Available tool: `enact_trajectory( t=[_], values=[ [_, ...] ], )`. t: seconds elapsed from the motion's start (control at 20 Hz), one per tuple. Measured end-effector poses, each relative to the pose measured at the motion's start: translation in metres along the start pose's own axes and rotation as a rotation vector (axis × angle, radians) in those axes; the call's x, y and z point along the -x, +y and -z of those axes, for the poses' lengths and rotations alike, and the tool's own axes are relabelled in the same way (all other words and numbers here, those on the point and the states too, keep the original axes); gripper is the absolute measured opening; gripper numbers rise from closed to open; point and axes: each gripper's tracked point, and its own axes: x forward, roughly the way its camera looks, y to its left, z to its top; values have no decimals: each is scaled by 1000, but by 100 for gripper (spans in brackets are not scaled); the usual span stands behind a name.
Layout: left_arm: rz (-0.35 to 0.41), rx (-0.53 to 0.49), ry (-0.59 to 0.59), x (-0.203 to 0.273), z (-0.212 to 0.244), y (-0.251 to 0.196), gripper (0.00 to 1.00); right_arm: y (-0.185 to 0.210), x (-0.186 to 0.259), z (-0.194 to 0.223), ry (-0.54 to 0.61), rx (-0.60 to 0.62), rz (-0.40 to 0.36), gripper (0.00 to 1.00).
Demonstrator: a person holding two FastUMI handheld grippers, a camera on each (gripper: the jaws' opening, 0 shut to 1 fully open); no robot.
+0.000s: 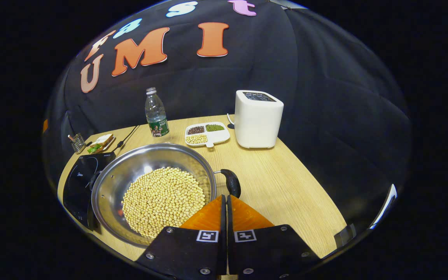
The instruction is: First push the handle of the pot to place it horizontally, then grasp the pot with both hands and set it on the induction cooktop.
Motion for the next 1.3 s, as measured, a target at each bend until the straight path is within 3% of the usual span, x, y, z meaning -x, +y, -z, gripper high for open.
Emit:
enact_trajectory(
  t=[0.1,0.25,0.35,0.65,0.75,1.1,1.2,1.3],
  values=[
    [18,15,37,-3,19,-17,98,1,-3,-3,-12,-2,-4,6],
    [52,37,94,-11,47,-42,98,3,-10,-8,-38,16,-7,45],
    [74,37,138,-17,67,-58,98,5,-17,-7,-36,23,-9,61],
    [152,29,272,-31,123,-106,99,4,-42,-1,-2,21,-8,90],
    [180,28,313,-32,140,-122,99,3,-51,3,17,25,-3,95],
    [219,27,453,-51,195,-154,99,7,-71,11,64,1,-17,95],
    [224,34,483,-54,205,-158,99,4,-74,16,80,3,-16,92],
    [219,30,500,-55,210,-160,99,5,-74,17,88,-18,-39,78]
  ],
)
